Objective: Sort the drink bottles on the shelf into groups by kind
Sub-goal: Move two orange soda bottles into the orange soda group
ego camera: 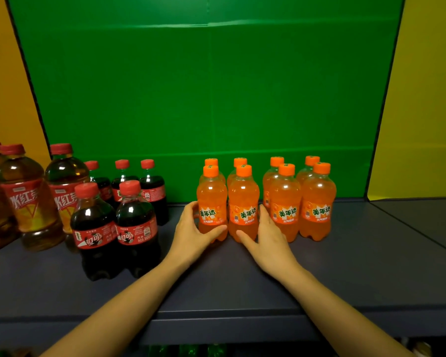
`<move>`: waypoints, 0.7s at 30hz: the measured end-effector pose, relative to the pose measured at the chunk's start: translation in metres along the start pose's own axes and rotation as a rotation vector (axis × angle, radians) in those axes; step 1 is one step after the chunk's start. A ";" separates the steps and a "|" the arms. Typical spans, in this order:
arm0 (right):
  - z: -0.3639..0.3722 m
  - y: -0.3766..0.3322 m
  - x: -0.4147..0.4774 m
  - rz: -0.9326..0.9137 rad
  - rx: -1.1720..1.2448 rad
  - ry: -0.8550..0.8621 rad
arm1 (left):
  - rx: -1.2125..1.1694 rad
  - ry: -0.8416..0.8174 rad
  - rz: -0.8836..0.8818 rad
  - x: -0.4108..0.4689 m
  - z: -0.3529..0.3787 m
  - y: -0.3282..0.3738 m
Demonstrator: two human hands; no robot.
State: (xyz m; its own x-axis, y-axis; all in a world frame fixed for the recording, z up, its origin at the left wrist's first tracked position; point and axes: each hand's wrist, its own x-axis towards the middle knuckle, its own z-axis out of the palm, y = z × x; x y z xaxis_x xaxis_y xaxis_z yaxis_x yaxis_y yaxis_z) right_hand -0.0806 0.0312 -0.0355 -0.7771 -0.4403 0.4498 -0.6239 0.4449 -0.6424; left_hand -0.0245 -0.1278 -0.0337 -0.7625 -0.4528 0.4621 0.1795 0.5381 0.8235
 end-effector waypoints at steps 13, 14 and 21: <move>-0.114 0.073 0.018 0.296 0.295 0.118 | -0.238 -0.174 -0.084 0.020 0.002 0.006; -0.112 0.076 0.021 0.274 0.387 0.022 | -0.227 -0.185 -0.064 0.020 0.004 0.006; -0.096 0.087 0.035 0.180 0.621 -0.004 | -0.201 -0.174 -0.034 0.025 0.010 0.000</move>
State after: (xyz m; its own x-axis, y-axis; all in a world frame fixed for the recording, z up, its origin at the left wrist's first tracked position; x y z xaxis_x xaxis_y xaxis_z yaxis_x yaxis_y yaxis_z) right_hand -0.1700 0.1295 -0.0163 -0.8640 -0.4043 0.3001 -0.3190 -0.0215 -0.9475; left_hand -0.0499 -0.1320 -0.0255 -0.8624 -0.3300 0.3839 0.2585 0.3650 0.8944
